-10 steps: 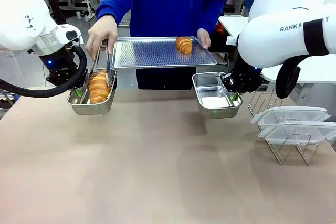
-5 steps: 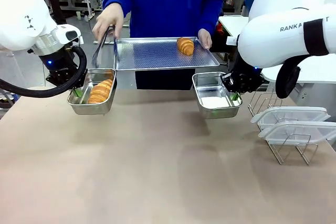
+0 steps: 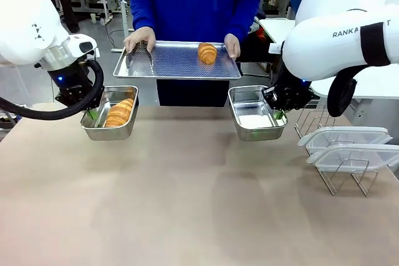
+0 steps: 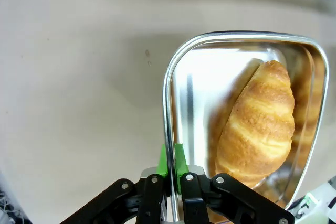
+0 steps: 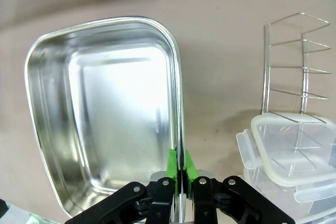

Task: Place the bread in airtight containers.
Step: Once an object is inside an Airtight Container , place the container in the center of the table.

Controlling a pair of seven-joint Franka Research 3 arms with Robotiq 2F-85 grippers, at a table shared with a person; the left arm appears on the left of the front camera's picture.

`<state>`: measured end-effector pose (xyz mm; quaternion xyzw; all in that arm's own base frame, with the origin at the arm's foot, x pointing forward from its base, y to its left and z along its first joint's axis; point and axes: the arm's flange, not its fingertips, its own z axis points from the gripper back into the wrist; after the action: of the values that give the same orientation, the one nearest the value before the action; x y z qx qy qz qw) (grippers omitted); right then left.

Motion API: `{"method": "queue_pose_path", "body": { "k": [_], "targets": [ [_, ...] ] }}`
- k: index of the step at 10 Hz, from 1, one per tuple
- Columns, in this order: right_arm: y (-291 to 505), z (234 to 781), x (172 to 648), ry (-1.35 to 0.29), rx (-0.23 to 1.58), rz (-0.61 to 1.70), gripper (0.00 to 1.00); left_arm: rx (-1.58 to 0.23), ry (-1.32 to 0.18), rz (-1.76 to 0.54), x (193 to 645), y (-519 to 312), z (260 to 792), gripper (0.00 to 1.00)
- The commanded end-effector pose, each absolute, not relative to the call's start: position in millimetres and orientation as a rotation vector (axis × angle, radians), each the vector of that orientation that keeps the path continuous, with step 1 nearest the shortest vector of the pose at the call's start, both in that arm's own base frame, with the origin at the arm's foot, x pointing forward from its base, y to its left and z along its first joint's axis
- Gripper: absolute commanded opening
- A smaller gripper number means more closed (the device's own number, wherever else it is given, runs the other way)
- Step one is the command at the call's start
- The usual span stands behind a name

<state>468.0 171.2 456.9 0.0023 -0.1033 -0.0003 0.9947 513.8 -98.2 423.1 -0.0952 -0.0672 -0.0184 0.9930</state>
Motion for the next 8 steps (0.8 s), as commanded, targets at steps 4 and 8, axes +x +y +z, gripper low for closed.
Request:
{"method": "queue_pose_path", "body": {
  "k": [4,8],
  "targets": [
    [171.2,459.6,468.1,-0.214,0.000,-0.017,0.00,-0.203,-0.119,0.050,513.9,-99.5,364.5,0.04],
    [171.2,459.6,468.1,-0.214,0.000,-0.017,0.00,-0.188,-0.053,0.050,515.5,-102.2,328.5,0.04]
  ]
}}
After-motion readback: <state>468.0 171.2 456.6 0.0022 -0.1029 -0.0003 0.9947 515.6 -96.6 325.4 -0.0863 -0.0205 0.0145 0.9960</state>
